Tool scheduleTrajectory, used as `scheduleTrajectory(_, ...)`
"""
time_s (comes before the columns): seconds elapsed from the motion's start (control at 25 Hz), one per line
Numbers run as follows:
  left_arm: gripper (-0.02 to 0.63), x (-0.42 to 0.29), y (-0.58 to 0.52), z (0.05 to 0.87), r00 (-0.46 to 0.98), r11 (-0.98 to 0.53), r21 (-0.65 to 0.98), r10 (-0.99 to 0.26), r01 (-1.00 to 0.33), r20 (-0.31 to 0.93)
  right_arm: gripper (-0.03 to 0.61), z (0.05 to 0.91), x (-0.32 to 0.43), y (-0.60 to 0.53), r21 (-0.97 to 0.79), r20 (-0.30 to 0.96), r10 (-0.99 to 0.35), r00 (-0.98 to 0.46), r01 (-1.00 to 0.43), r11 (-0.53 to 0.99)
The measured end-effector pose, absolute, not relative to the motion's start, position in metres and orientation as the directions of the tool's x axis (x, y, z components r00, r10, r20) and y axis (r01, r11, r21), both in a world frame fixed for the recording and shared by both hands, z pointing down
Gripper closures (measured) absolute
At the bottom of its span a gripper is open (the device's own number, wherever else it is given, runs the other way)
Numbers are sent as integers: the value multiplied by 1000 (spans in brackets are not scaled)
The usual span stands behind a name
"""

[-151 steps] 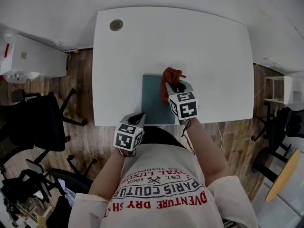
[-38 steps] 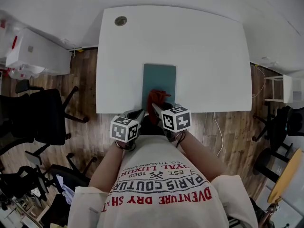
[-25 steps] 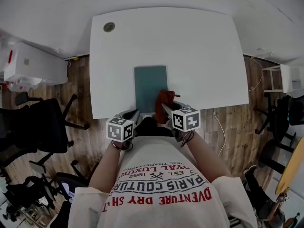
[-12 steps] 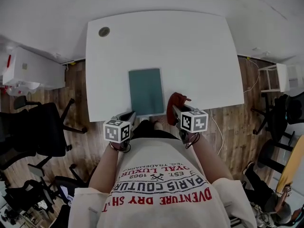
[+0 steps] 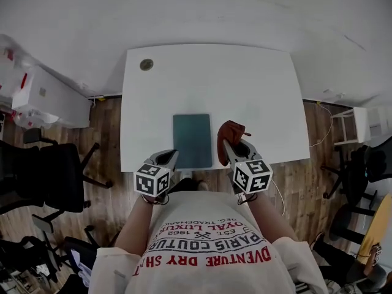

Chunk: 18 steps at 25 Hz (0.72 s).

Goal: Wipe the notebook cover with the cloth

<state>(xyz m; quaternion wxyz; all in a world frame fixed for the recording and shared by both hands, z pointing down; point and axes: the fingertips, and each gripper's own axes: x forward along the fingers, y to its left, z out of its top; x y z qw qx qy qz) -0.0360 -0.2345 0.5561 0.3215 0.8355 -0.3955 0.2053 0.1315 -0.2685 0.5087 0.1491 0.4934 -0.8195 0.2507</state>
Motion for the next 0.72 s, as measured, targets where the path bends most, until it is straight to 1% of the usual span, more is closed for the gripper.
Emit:
scheduleTrajectory(0.2, 604, -27, -268, 486, 624, -580, 254, -632, -774, 459, 499, 441, 124, -295, -186, 332, -819, -468, -884, 430)
scheduleTrajectory(0.4, 604, -24, -295, 407, 621, -618, 111, -731, -778, 281, 499, 387, 109, -305, -74, 191, -842, -504, -863, 499)
scheduleTrajectory(0.56, 604, -24, -304, 361, 626, -627, 58, -760, -777, 176, 499, 363, 105, -308, -13, 128, -851, -510, -859, 513)
scheduleTrajectory(0.72, 604, -21, -299, 336, 641, -645, 18, -755, -764, 138, 500, 342, 107, -306, 18, 58, -870, -489, -871, 491)
